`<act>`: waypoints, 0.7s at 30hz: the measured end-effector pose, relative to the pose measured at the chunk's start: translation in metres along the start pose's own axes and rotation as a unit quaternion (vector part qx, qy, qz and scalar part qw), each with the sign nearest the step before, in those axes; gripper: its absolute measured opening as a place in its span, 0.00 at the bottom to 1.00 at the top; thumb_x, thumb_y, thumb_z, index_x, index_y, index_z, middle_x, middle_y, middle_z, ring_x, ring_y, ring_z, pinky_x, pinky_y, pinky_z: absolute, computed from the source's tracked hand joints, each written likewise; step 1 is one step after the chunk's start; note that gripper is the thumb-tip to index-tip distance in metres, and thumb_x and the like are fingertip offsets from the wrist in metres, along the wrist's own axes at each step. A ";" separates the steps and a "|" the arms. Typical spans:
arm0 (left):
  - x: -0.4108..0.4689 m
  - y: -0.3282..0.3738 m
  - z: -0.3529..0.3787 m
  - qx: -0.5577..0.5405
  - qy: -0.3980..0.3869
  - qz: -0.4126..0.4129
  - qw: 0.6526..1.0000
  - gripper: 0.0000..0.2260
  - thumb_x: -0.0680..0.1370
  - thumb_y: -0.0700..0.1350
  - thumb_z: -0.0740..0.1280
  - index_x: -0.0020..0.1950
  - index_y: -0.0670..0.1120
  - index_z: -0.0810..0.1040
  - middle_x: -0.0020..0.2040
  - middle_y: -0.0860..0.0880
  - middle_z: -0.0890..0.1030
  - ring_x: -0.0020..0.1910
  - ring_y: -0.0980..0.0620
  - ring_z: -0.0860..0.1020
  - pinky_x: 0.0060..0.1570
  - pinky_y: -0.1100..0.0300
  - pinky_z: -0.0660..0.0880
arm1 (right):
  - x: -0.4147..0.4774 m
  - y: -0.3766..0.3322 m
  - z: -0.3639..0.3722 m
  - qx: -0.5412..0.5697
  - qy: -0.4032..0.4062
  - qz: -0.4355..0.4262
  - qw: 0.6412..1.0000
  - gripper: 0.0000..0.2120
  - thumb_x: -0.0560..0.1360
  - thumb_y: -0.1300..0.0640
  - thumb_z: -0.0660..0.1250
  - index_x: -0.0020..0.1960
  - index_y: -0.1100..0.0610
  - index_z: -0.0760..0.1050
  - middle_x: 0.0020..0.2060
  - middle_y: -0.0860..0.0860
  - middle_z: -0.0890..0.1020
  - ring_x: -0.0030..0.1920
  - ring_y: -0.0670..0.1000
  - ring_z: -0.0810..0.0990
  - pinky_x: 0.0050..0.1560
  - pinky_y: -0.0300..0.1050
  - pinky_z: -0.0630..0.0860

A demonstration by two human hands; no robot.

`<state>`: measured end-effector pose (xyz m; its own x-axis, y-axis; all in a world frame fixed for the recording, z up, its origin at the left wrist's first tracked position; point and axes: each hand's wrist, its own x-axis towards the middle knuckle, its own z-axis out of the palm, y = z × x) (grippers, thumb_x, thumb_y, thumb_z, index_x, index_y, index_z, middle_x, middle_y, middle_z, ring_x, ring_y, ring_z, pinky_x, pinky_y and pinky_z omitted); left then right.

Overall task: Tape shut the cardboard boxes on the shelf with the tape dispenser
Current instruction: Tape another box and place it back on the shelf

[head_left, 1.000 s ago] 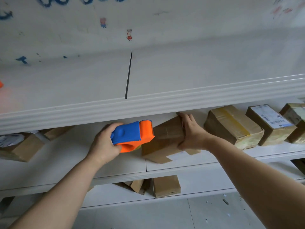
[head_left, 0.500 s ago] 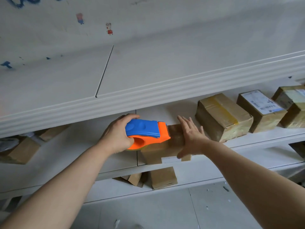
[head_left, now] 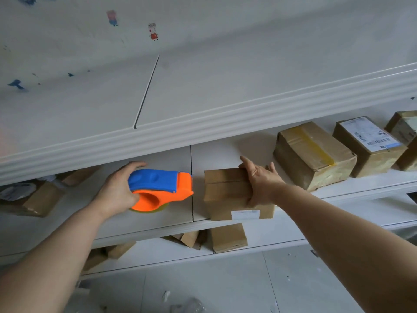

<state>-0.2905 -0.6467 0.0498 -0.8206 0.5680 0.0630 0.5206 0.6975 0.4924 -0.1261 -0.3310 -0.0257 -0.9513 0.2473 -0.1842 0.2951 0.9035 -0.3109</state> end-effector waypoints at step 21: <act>0.011 -0.040 0.038 0.021 0.017 0.017 1.000 0.30 0.63 0.27 0.65 0.58 0.54 0.75 0.53 0.48 0.75 0.54 0.46 0.75 0.53 0.56 0.71 | -0.006 -0.001 0.001 0.015 0.008 -0.016 1.000 0.62 0.62 0.50 0.76 0.77 0.53 0.32 0.75 0.47 0.58 0.76 0.49 0.56 0.75 0.58 0.36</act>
<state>-0.3110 -0.6521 -0.0019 -0.8092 0.5775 0.1083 0.5572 0.6958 0.4532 -0.1209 -0.3338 -0.0251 -0.9618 0.2234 -0.1583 0.2658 0.9006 -0.3440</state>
